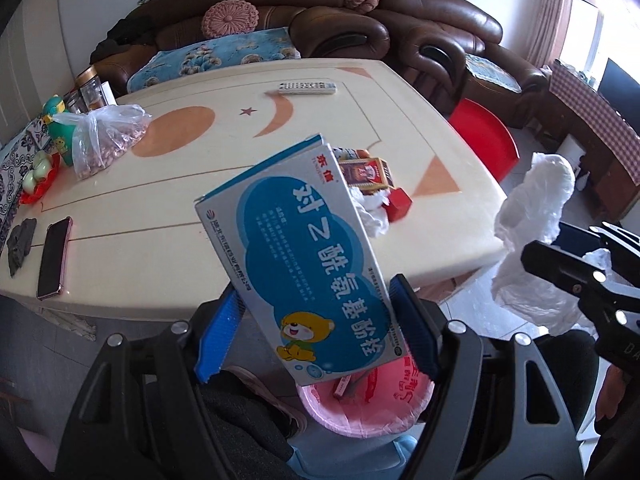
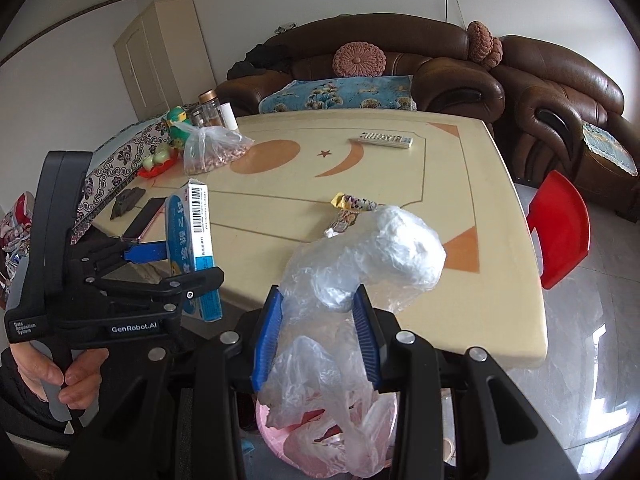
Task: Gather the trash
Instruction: 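Lift plastic bag with right tool while left tool lifts medicine box, then carry plastic bag with right tool while left tool carries medicine box over pink bin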
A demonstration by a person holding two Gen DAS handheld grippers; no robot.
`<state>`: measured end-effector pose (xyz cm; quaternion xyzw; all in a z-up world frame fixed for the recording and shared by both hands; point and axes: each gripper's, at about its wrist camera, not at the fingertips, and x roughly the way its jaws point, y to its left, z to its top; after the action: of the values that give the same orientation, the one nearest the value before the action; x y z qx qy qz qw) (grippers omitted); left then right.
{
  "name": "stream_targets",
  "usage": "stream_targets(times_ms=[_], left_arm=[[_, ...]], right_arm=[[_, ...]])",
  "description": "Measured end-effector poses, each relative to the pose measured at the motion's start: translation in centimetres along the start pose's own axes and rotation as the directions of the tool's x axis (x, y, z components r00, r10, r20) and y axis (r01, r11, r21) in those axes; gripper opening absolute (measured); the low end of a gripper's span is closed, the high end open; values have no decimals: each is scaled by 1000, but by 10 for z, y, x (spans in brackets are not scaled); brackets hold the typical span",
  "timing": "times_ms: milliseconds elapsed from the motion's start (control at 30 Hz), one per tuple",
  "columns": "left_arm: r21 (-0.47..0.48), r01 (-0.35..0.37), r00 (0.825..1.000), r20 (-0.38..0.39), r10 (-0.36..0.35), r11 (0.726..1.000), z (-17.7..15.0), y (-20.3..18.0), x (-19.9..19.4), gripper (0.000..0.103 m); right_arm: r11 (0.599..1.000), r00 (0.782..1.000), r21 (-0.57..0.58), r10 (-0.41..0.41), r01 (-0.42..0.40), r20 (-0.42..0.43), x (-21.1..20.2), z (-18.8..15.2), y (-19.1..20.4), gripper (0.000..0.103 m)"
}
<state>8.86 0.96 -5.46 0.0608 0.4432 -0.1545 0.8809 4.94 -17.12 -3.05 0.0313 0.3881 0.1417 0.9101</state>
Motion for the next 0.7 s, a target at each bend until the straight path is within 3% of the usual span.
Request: stream_targets(times_ms=[200,700], left_arm=[[49,-5,1000,-5,5,999,-25,-10,3,72],[83,-18,989,-143,30,996,-72,-15,64,72]], right_arm=[[1000,999,22,11,-10,-49,7,-29,5,36],[996,978,85,9,9,-210,60,-86,-3,36]])
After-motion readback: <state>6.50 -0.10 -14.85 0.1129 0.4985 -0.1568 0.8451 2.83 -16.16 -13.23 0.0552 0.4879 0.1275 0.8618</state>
